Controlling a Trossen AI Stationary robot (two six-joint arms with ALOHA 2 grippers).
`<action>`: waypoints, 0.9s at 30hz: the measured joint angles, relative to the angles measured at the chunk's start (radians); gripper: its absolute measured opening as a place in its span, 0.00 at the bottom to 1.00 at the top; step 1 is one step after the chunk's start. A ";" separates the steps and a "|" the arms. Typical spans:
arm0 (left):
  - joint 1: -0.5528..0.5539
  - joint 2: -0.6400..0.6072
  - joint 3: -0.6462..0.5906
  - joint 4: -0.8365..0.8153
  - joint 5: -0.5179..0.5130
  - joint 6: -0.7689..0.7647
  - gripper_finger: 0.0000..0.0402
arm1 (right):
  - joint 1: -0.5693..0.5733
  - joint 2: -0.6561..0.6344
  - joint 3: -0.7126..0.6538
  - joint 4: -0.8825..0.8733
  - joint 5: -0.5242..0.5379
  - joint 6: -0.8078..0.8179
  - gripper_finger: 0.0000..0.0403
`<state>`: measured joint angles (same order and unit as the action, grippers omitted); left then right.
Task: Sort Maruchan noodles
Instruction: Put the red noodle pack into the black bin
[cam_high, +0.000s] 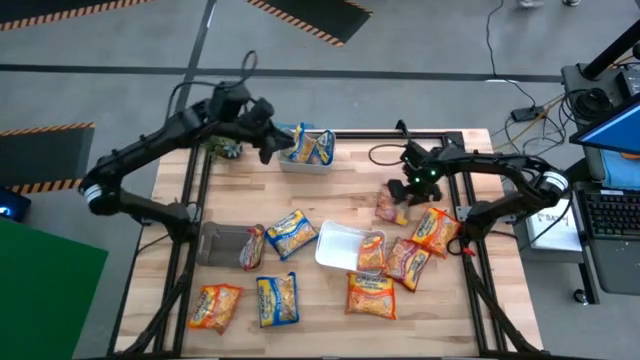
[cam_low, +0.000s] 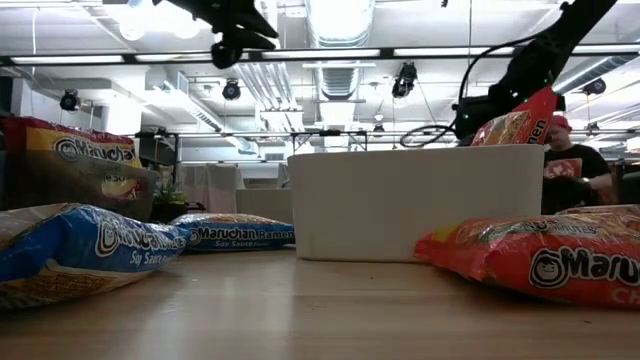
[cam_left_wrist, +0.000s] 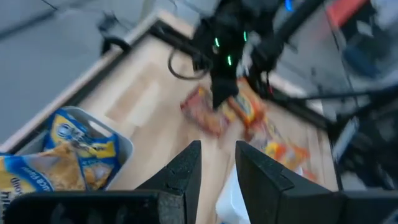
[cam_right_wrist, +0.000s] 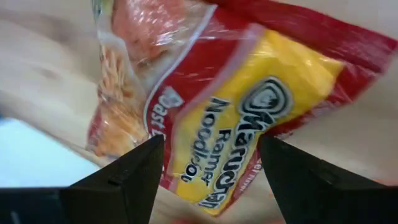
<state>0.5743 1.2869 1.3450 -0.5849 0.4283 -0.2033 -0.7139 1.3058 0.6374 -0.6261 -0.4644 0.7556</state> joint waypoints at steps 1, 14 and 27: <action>0.000 -0.024 -0.027 0.026 -0.020 -0.027 0.20 | 0.000 0.008 -0.006 0.066 -0.020 0.015 0.62; -0.001 -0.142 -0.110 0.143 -0.247 -0.116 0.20 | 0.000 0.187 -0.004 0.661 -0.037 0.196 0.50; -0.002 -0.083 -0.069 0.142 -0.247 -0.094 0.20 | -0.013 0.132 0.028 0.604 -0.058 0.136 0.48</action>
<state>0.5728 1.2040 1.2762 -0.4431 0.1818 -0.2970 -0.7273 1.4376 0.6650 -0.0223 -0.5223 0.8921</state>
